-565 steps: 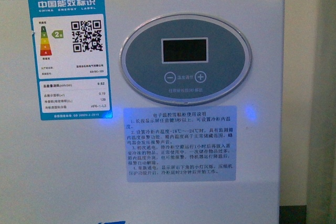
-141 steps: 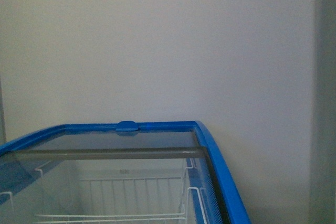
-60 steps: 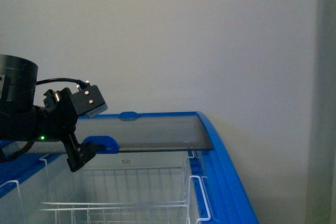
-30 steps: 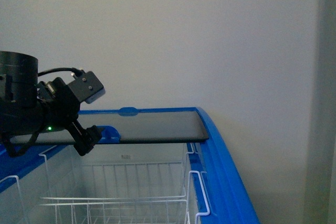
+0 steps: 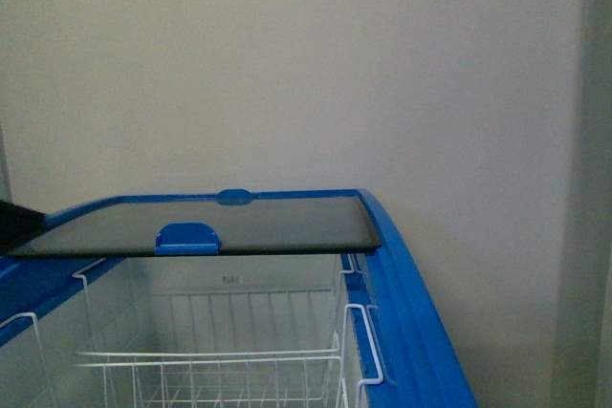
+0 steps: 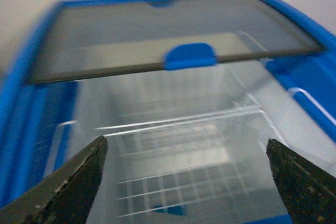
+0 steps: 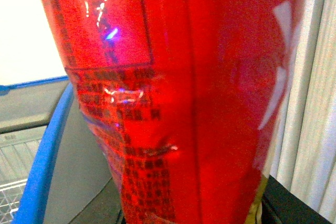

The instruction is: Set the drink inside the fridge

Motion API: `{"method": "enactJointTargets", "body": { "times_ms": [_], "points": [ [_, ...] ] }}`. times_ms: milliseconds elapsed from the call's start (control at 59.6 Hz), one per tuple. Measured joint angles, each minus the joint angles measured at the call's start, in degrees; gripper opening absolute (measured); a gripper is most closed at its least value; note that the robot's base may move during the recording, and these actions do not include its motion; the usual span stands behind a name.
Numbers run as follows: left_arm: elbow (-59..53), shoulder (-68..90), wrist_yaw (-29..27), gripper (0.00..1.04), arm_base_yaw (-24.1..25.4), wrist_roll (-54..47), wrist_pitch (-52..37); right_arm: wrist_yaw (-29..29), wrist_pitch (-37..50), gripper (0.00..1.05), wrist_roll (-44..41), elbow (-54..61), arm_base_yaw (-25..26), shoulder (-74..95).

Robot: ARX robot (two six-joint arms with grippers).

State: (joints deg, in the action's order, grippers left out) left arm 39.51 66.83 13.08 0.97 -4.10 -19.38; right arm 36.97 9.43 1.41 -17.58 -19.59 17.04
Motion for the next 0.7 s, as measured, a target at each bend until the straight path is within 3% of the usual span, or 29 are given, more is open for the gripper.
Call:
{"method": "enactJointTargets", "body": {
  "times_ms": [84,134,235,302,352,470,705],
  "points": [
    [-9.4,-10.1,-8.5,0.79,-0.5,1.5,-4.1,-0.5,-0.1,0.39,0.0,0.0,0.0,0.0],
    [-15.1,-17.0,-11.3,0.72,-0.7,2.2,-4.1,-4.4,-5.3,0.39,0.8,-2.3,1.5,1.0],
    [-24.8,-28.2,-13.0,0.5,-0.8,3.4,-4.5,-21.2,-26.3,0.39,-2.1,-11.5,7.3,6.9],
    [-27.5,-30.1,-13.0,0.36,-0.8,3.6,-4.5,-32.7,-23.7,0.39,-8.6,-16.3,11.3,16.3],
    [-29.0,-31.5,-13.0,0.26,-0.9,3.6,-4.5,-36.2,-20.2,0.39,-14.9,-21.5,11.5,23.8],
    [-31.3,-34.9,-13.1,0.02,-0.9,4.0,-4.3,-39.9,-19.8,0.39,-28.7,-36.3,8.4,42.2],
    [-34.1,-39.7,-13.1,0.03,-0.9,3.9,-2.3,-39.7,-30.0,0.39,-42.6,-58.3,-1.3,67.4]
  ]
}}
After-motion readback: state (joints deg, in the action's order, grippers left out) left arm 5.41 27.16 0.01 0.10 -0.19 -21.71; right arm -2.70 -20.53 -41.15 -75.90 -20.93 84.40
